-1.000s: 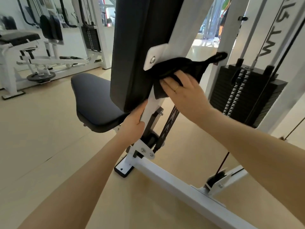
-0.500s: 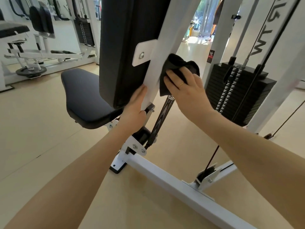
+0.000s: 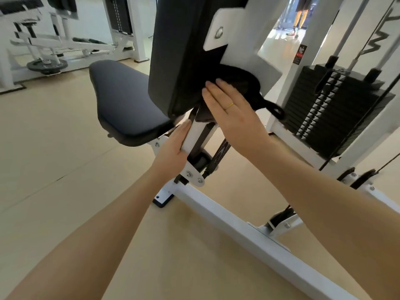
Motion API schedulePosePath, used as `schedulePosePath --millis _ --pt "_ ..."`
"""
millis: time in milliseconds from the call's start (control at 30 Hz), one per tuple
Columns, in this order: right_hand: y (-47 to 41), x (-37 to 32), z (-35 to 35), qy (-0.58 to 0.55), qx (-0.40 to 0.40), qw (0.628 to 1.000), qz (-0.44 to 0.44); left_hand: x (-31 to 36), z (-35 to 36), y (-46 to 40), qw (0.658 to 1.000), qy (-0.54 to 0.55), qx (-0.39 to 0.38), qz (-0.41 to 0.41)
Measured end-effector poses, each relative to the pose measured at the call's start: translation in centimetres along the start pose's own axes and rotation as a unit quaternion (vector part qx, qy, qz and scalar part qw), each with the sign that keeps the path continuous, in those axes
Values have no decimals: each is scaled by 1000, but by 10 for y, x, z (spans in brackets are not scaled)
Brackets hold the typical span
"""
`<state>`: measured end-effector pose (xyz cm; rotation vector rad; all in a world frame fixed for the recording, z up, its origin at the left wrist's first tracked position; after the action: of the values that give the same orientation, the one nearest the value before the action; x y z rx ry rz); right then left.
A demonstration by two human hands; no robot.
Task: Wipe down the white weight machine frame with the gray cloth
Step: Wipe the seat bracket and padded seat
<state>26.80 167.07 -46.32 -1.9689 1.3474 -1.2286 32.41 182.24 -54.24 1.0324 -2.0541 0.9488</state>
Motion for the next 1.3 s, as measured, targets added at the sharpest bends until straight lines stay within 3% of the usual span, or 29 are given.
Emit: schedulePosePath --millis 133,300,433,467,600,700,867,1033,1100,1233,1300 --pt "19 -14 33 21 -163 986 -39 -34 4 8 999 -15 -21 -31" --pt "35 -54 63 90 -268 957 -58 -82 25 9 995 -28 -12 -94" --pt "21 -42 67 84 -268 950 -136 -104 43 6 991 -37 -28 -122" --pt "21 -33 64 80 -229 959 -147 -107 47 6 991 -42 -36 -124" --pt "36 -15 56 67 -98 980 -157 -118 58 10 992 -31 -31 -117" --pt "37 -36 76 57 -101 981 -156 -126 60 9 992 2 -30 -119" --pt "28 -51 99 37 -29 986 -161 -139 59 9 992 19 -42 -113" --pt "18 -51 88 -82 21 989 -125 -143 61 10 993 41 -44 -103" --pt "19 -65 93 -140 -25 983 -115 -143 58 10 993 54 -27 -97" --pt "27 -91 117 -116 -226 964 -81 -154 49 15 992 55 6 -110" --pt "18 -99 130 -95 -204 973 -50 -168 44 24 990 43 25 -132"
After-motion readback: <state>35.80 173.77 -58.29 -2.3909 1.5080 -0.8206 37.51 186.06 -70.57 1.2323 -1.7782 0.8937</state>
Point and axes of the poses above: each hand's wrist, its own y-axis away from the middle knuckle, its own z-axis out of the palm, x = y × z, the point moved 1 cm from there along -y, towards the middle knuckle, and after that the axes turned 5 degrees about x, right-handed, at the moved point
